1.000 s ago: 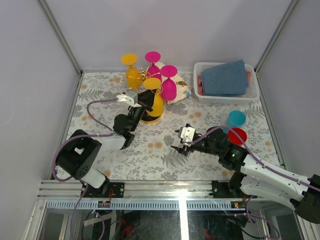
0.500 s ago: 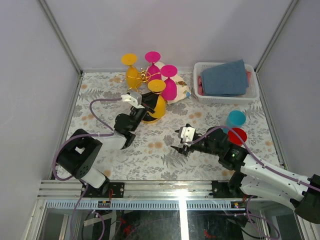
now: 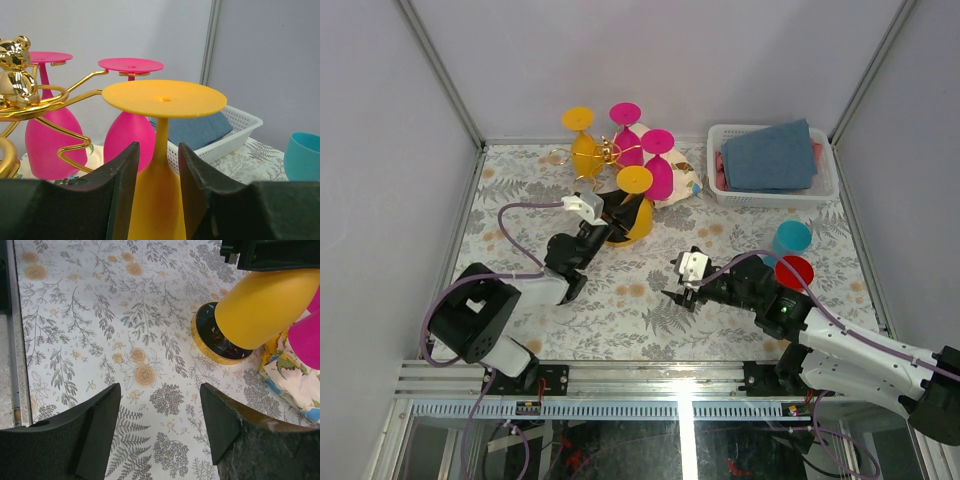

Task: Place the wine glass upside down on the wine glass rack
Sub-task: Turn the wine glass upside down at the wine rack.

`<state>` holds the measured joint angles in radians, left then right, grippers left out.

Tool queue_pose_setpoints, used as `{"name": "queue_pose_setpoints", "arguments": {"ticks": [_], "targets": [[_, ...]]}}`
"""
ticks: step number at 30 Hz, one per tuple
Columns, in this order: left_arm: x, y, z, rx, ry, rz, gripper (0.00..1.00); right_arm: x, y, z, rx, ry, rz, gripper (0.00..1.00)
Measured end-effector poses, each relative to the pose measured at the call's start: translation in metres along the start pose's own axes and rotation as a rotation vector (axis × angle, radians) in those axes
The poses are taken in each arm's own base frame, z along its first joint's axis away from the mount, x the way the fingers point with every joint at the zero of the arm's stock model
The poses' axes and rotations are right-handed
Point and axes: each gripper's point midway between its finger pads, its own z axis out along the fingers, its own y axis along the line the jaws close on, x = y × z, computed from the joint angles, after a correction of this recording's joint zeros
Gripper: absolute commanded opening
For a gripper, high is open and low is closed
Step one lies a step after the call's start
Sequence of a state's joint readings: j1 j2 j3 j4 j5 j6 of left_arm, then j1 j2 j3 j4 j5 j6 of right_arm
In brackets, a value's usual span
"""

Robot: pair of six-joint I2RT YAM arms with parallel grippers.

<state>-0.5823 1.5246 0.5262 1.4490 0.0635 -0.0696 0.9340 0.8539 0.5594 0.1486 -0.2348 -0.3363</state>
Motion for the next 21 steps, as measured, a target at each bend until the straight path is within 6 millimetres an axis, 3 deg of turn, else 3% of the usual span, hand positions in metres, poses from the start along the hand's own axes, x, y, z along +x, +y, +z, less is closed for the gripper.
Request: {"name": "queue_pose_setpoints", "arguments": {"ticks": [7, 12, 15, 21], "targets": [[-0.010, -0.001, -0.002, 0.002, -0.014, 0.001, 0.54, 0.006, -0.005, 0.001, 0.029, 0.025, 0.016, 0.72], [-0.025, -0.004, -0.012, -0.015, 0.004, -0.013, 0.60, 0.009, -0.011, 0.000, 0.075, 0.042, 0.041, 0.73], [-0.037, -0.010, -0.022, -0.036, 0.008, -0.044, 0.74, 0.010, -0.015, 0.000, 0.105, 0.052, 0.072, 0.76], [-0.038, -0.007, -0.051, -0.119, 0.080, -0.136, 0.81, 0.010, -0.018, 0.000, 0.132, 0.058, 0.143, 0.86]]}}
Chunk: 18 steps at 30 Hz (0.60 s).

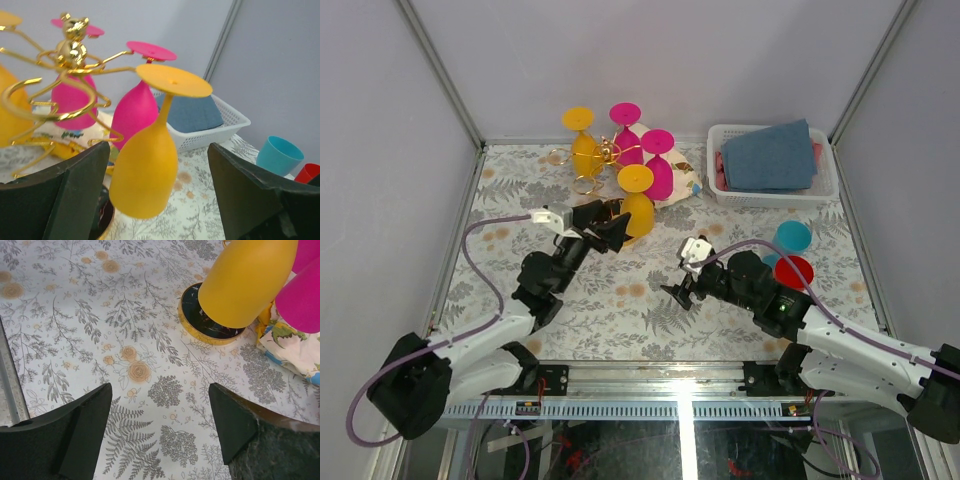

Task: Place the wine glass upside down on the wine glass rack
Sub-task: Turn the wine glass upside down at the wine rack.

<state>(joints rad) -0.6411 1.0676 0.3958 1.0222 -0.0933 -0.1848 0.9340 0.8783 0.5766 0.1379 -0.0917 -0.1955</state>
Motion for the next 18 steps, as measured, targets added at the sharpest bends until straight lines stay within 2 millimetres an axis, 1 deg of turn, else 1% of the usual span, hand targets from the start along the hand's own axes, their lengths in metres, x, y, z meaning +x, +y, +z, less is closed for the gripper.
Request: {"name": "queue_pose_setpoints", "arguments": {"ticks": [4, 6, 7, 9, 11, 13, 16, 18], "targets": [[0.000, 0.008, -0.019, -0.060, 0.046, -0.052, 0.86, -0.002, 0.002, -0.001, -0.002, -0.008, 0.041, 0.90], [0.000, 0.009, -0.023, -0.072, 0.057, -0.061, 0.94, -0.002, 0.003, -0.002, 0.000, -0.013, 0.062, 0.94], [0.001, 0.011, -0.027, -0.086, 0.074, -0.070, 0.95, -0.003, 0.003, -0.003, 0.002, -0.016, 0.072, 0.96], [0.003, 0.013, -0.033, -0.109, 0.101, -0.088, 0.96, -0.003, 0.003, -0.004, 0.009, -0.016, 0.094, 0.98], [0.010, 0.015, -0.039, -0.136, 0.160, -0.113, 0.97, 0.000, 0.002, -0.005, 0.021, 0.011, 0.122, 1.00], [0.014, 0.016, -0.040, -0.161, 0.210, -0.136, 0.98, 0.000, 0.000, -0.004, 0.031, 0.049, 0.149, 0.99], [0.017, 0.017, -0.043, -0.208, 0.288, -0.167, 1.00, -0.010, -0.009, 0.000, 0.066, 0.080, 0.177, 0.99], [0.012, 0.018, -0.043, -0.244, 0.333, -0.182, 1.00, -0.017, -0.016, 0.000, 0.102, 0.087, 0.190, 0.99]]}}
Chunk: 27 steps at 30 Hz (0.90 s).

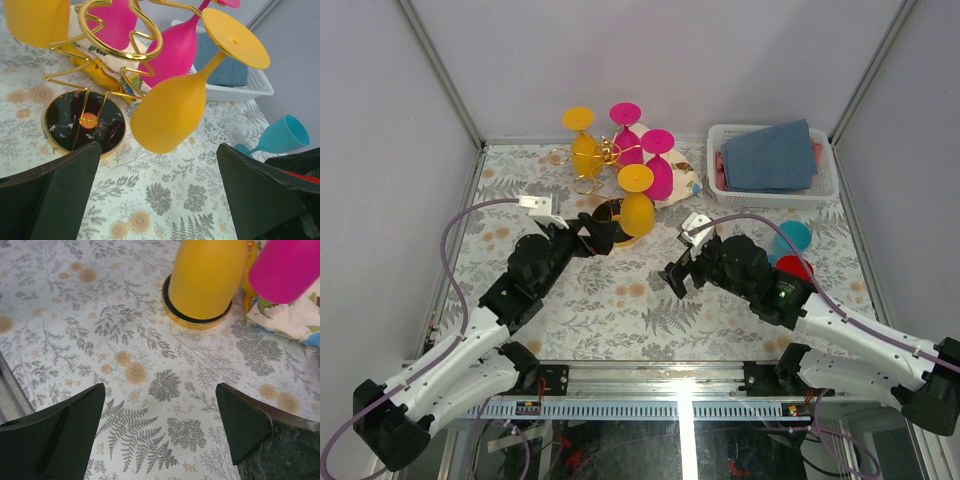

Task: Place the wine glass upside down on the wine glass rack
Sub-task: Turn the wine glass upside down at the wine rack.

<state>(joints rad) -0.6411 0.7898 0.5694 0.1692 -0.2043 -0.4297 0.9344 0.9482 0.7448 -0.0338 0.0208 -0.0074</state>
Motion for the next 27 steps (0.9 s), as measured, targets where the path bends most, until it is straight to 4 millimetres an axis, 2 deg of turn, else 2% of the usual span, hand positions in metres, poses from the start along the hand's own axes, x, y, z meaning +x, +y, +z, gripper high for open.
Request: {"name": "queue_pose_setpoints", "arguments": {"ticks": [6, 12, 15, 18, 21, 27], "targets": [[-0.005, 0.004, -0.010, -0.091, 0.109, -0.011, 1.00, 0.001, -0.024, -0.002, 0.143, 0.050, 0.028, 0.99], [0.014, 0.015, -0.021, -0.159, 0.237, 0.010, 1.00, 0.019, -0.059, -0.007, 0.358, 0.138, 0.075, 0.99], [0.020, 0.018, -0.028, -0.169, 0.268, 0.016, 1.00, 0.022, -0.085, -0.017, 0.472, 0.153, 0.137, 0.99], [0.020, 0.018, -0.031, -0.166, 0.271, 0.016, 1.00, 0.028, -0.124, -0.038, 0.633, 0.152, 0.236, 0.99], [0.021, 0.019, -0.032, -0.167, 0.275, 0.018, 1.00, 0.032, -0.153, -0.061, 0.782, 0.139, 0.299, 0.99], [0.025, 0.019, -0.030, -0.166, 0.291, 0.027, 1.00, 0.030, -0.179, -0.102, 1.002, 0.096, 0.321, 0.99]]}}
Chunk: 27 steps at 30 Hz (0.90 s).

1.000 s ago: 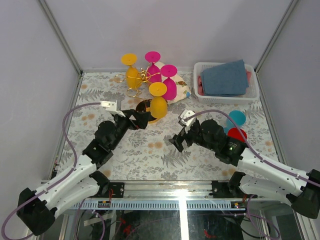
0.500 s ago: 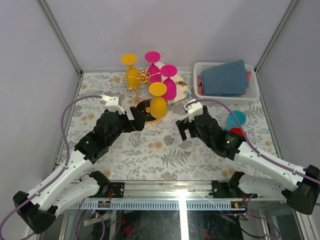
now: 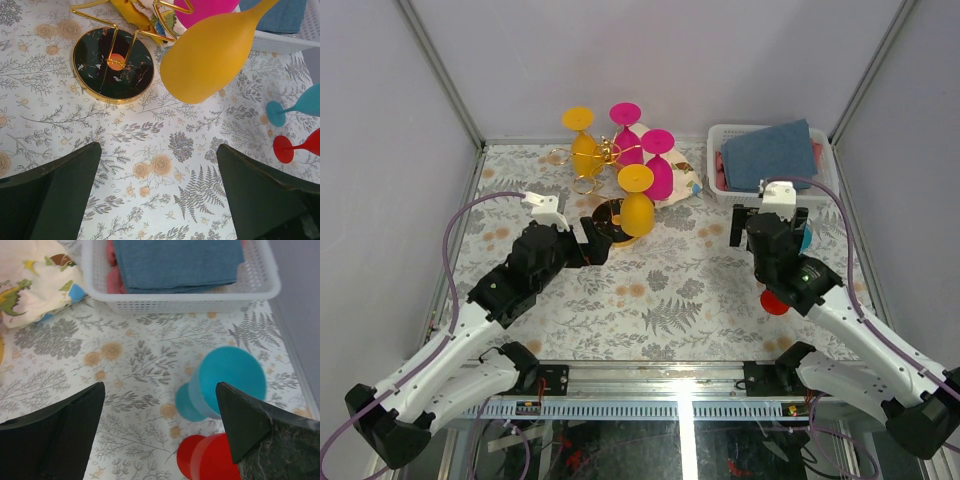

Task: Place the wine glass upside down on the wine glass rack
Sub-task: Turn the wine glass upside down at the wine rack, then pick up the wine glass at the center of the board.

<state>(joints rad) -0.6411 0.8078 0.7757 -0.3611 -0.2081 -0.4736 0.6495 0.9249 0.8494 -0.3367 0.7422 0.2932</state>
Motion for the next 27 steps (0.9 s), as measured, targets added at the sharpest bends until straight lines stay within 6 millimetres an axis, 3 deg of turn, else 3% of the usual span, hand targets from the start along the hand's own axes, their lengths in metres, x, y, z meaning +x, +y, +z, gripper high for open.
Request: {"name": "queue_pose_setpoints", "arguments": {"ticks": [4, 8, 15, 20, 27], "targets": [[0.000, 0.000, 0.000, 0.000, 0.000, 0.000, 1.00, -0.005, -0.014, -0.004, 0.052, -0.025, 0.005, 0.99], [0.001, 0.001, 0.000, -0.002, 0.002, 0.005, 1.00, -0.010, -0.013, -0.009, 0.019, -0.037, 0.010, 0.99], [0.005, 0.013, -0.010, -0.044, 0.014, 0.026, 1.00, 0.001, 0.026, -0.015, -0.199, 0.037, -0.002, 0.99], [-0.007, 0.023, -0.032, -0.073, -0.053, 0.018, 1.00, 0.007, 0.052, -0.013, -0.314, 0.077, -0.022, 0.99], [-0.001, 0.046, -0.039, -0.194, -0.024, 0.022, 1.00, 0.012, 0.069, -0.005, -0.349, 0.131, -0.058, 0.99]]}}
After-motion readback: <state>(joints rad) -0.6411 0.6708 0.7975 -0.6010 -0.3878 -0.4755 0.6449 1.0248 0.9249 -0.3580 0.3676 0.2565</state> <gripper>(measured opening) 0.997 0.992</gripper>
